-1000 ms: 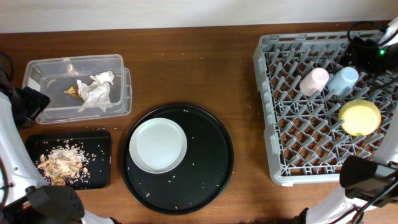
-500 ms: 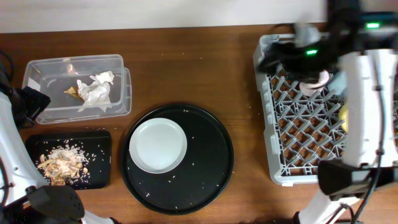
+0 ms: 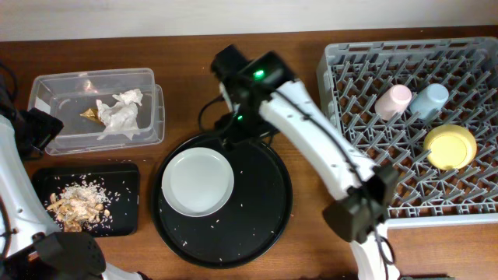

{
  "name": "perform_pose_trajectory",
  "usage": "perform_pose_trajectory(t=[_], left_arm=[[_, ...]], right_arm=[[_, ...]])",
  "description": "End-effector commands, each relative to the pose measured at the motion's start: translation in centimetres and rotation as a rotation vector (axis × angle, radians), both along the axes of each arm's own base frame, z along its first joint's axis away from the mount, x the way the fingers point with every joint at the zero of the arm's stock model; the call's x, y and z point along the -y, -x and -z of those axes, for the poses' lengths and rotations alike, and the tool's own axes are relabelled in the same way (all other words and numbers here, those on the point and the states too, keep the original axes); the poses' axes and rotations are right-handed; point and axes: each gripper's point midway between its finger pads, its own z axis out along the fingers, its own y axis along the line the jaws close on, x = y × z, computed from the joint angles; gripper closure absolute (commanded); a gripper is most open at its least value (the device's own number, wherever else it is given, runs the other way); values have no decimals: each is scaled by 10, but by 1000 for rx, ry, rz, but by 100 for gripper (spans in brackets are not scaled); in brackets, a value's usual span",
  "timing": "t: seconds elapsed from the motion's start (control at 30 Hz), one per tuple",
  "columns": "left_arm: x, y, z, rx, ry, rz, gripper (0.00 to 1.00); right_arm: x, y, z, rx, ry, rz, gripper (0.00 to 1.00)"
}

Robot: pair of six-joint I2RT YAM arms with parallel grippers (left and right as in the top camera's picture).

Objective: Sort waste into correct bins and load items into the dishwasher rack
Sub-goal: 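Move the right gripper toward the white plate on the round tray, then grasp the white plate rim with the right gripper and lift it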

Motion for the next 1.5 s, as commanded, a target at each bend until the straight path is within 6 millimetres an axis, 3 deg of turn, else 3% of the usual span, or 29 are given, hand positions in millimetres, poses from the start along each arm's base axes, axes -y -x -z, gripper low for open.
perform_pose_trajectory(t=[0.0, 0.23, 0.4, 0.77, 1.0, 1.2, 1.3, 1.37, 1.47], left_arm=[[-2, -1, -4, 10, -8, 7, 1], [-2, -1, -4, 10, -8, 7, 1], [-2, -1, -5, 10, -8, 7, 1], [-2, -1, -4, 9, -8, 7, 1], [-2, -1, -4, 9, -7, 7, 1], [-2, -1, -4, 9, -7, 7, 1], [-2, -1, -4, 9, -8, 7, 1], [-2, -1, -4, 9, -8, 7, 1], [-2, -1, -4, 9, -7, 7, 1]], right_arm=[[-15, 8, 44, -61, 89, -28, 21], [-42, 16, 108, -134, 133, -80, 25], [-48, 11, 127, -135, 134, -81, 26], [-60, 0, 154, -115, 111, -31, 39], [-47, 12, 188, -161, 155, -12, 43], [-44, 16, 193, -174, 167, 24, 49], [-43, 16, 193, -178, 169, 32, 61], [-43, 16, 191, -180, 172, 31, 74], [-42, 17, 182, -187, 180, 32, 80]])
